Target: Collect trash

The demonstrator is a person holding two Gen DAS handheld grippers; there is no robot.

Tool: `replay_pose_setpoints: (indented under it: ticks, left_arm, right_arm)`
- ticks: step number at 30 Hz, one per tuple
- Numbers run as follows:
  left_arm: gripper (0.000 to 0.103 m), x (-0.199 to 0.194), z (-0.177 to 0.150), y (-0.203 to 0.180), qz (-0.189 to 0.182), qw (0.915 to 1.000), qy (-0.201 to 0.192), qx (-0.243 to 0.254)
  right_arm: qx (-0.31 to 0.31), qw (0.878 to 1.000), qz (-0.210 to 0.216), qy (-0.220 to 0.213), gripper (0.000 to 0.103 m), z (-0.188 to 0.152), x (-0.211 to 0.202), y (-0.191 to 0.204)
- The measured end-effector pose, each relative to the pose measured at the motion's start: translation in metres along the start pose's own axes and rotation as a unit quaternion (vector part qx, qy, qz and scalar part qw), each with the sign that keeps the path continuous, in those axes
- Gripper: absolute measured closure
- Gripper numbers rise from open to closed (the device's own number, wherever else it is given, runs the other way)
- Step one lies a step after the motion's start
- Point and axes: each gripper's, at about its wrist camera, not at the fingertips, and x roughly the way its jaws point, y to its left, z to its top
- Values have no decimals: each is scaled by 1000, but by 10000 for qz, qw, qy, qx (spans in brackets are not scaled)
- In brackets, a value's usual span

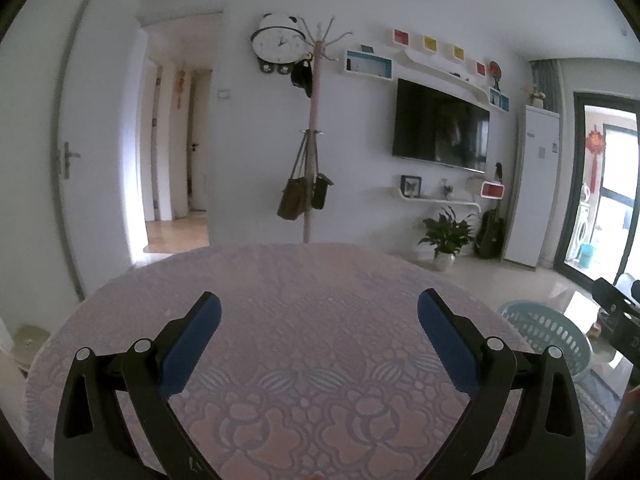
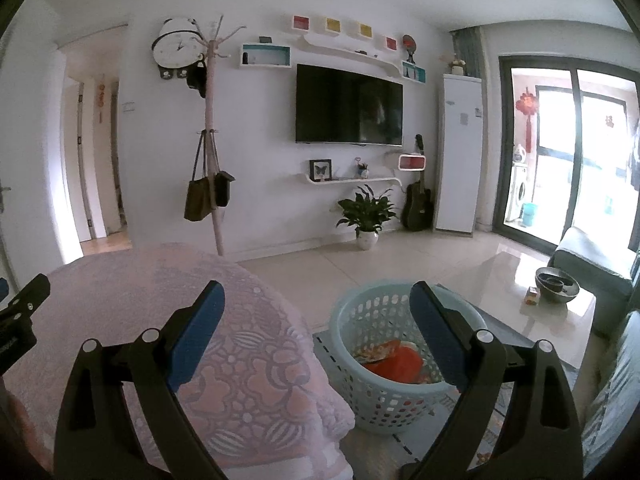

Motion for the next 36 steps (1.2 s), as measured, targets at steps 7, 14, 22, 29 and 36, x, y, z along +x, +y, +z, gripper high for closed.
replay_pose_setpoints:
  ticks: [7,14,22,29,36]
  left_arm:
    - [8,0,0,0,-28,10000,39,-30]
    - [8,-2,1,-2,-25,10000,37,-25]
    - [8,-2,1,-7,-68,9999,81,11]
    - [8,-2,1,-8,-103,9999,68,47]
    - [7,-3,0,-10,-99,9999,74,59]
  right_arm:
    - [0,10000,5,0,14,0,0,0]
    - [-19,10000,12,19,14,-2,1,1]
    - [-5,10000,23,25,14,-2,1,1]
    - [-17,10000,27,35,14,-5,2,2]
    - [14,10000,52,77,14,-8,2,-1]
